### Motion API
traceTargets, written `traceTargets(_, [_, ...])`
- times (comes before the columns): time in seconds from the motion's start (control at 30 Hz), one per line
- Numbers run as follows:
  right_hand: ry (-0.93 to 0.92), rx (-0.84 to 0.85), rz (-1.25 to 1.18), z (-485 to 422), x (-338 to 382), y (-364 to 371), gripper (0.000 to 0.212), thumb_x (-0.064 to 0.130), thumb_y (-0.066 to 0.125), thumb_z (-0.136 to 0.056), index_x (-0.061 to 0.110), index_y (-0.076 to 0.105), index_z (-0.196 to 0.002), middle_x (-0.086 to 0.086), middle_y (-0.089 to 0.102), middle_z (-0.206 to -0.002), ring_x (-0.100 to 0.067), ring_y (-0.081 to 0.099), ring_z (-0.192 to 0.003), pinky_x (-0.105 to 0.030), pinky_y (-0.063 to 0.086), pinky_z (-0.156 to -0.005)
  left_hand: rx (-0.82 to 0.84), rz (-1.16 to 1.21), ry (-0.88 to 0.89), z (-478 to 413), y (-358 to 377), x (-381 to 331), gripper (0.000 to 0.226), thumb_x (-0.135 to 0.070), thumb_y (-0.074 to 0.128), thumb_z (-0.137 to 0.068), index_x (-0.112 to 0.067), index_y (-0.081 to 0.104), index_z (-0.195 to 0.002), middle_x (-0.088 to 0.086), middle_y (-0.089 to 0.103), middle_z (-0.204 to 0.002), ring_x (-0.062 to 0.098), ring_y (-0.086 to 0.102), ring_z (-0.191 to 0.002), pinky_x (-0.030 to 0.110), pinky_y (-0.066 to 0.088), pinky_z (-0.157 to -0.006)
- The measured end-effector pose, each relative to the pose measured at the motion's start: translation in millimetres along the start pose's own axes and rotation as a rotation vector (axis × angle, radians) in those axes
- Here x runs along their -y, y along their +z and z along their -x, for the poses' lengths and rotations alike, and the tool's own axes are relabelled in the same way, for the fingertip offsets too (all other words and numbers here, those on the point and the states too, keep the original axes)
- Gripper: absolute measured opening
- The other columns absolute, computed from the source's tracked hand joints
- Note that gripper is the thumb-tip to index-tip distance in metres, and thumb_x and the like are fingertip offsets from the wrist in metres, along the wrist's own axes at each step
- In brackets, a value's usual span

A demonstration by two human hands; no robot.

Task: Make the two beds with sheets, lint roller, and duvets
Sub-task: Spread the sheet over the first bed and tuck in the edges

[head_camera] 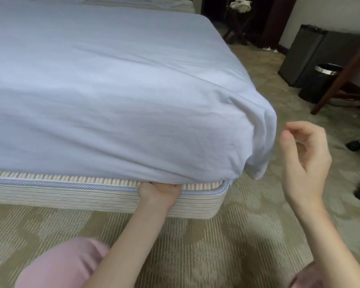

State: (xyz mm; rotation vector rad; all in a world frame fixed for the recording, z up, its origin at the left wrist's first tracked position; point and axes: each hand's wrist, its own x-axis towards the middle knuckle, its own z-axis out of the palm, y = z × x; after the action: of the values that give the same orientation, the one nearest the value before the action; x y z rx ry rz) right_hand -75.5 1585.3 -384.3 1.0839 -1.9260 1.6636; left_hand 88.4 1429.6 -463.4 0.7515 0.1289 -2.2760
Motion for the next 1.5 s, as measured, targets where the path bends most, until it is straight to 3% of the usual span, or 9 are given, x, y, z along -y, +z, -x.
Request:
traceTargets(0.13, [-0.166,0.103,0.063,-8.6,43.9,2.2,0.028,0.030,0.059,-0.091,0.014,0.051,-0.113,-0.001,0.052,-0.108,-0.017,0.053,-0.097,-0.026,0.042,-0.081,-0.163,-0.360,-0.096,48.1,-8.9,11.9,0.037,-0.019,0.032,-0.100,0.003,0.055,-0.119,0.018,0.062,-0.119,0.031,0.054,-0.117,0.043,0.036,-0.108])
traceTargets(0.3, [-0.238,0.220,0.343,-11.1,45.9,12.0,0.016,0.021,0.051,-0.094,0.008,0.057,-0.088,-0.002,0.057,-0.085,-0.022,0.053,-0.077,-0.034,0.039,-0.067,-0.133,-0.723,-0.284,85.8,-14.0,16.8,0.031,-0.015,0.041,-0.092,-0.002,0.066,-0.104,0.011,0.073,-0.100,0.024,0.063,-0.100,0.037,0.037,-0.099])
traceTargets(0.53, [-0.200,0.196,0.419,-7.3,48.3,12.1,0.025,0.027,0.053,-0.093,0.004,0.050,-0.103,-0.010,0.048,-0.101,-0.023,0.045,-0.091,-0.027,0.029,-0.067,-0.021,-0.876,0.023,106.6,3.9,12.5,0.023,-0.014,0.046,-0.092,-0.008,0.067,-0.096,0.005,0.074,-0.096,0.019,0.067,-0.093,0.030,0.046,-0.085])
traceTargets(0.63, [-0.290,0.218,0.584,-11.4,43.5,12.7,0.030,0.028,0.037,-0.097,0.003,0.051,-0.088,-0.012,0.050,-0.087,-0.030,0.046,-0.078,-0.031,0.026,-0.059,0.006,-0.877,0.062,111.4,8.2,12.0,0.021,-0.014,0.047,-0.092,-0.009,0.067,-0.094,0.004,0.074,-0.095,0.018,0.068,-0.091,0.028,0.046,-0.083])
traceTargets(0.77, [-0.360,0.258,0.575,0.4,45.1,-2.9,0.032,0.028,0.034,-0.095,0.004,0.049,-0.080,-0.010,0.050,-0.077,-0.031,0.047,-0.067,-0.034,0.039,-0.052,0.035,-1.005,0.213,114.8,6.3,16.1,0.019,-0.013,0.048,-0.091,-0.014,0.067,-0.088,0.001,0.074,-0.094,0.016,0.068,-0.090,0.030,0.044,-0.087])
traceTargets(0.93, [-0.354,0.288,0.527,-1.1,38.3,-9.1,0.035,0.032,0.034,-0.095,0.004,0.053,-0.083,-0.007,0.052,-0.077,-0.030,0.050,-0.068,-0.036,0.043,-0.056,0.183,-1.184,0.571,117.0,15.0,13.9,0.020,-0.010,0.049,-0.093,-0.017,0.066,-0.086,-0.005,0.073,-0.089,0.009,0.066,-0.079,0.015,0.046,-0.069])
traceTargets(1.2, [-0.371,0.108,0.396,14.9,50.9,-6.4,0.023,0.023,0.054,-0.093,0.000,0.056,-0.098,-0.014,0.052,-0.093,-0.023,0.047,-0.082,-0.027,0.033,-0.067,0.019,-1.009,0.581,107.7,63.1,-16.5,0.036,-0.050,0.059,-0.086,-0.015,0.068,-0.082,-0.001,0.075,-0.081,0.009,0.068,-0.073,0.020,0.046,-0.060])
traceTargets(1.3, [-0.545,0.117,0.477,20.3,54.4,13.3,0.031,0.023,0.065,-0.088,-0.004,0.061,-0.103,-0.022,0.054,-0.098,-0.032,0.046,-0.088,-0.039,0.040,-0.072,0.003,-0.884,0.439,101.5,76.1,-20.1,0.028,-0.046,0.065,-0.084,-0.018,0.066,-0.081,-0.006,0.074,-0.075,0.002,0.067,-0.066,0.017,0.044,-0.058])
traceTargets(1.5, [-0.576,0.065,0.461,17.5,33.9,42.5,0.020,0.016,0.064,-0.090,-0.002,0.063,-0.080,-0.017,0.059,-0.086,-0.031,0.050,-0.075,-0.041,0.042,-0.061,0.068,-0.656,0.297,99.8,79.6,-24.6,0.010,-0.021,0.062,-0.089,-0.021,0.063,-0.079,-0.012,0.069,-0.066,-0.003,0.062,-0.058,0.013,0.040,-0.051])
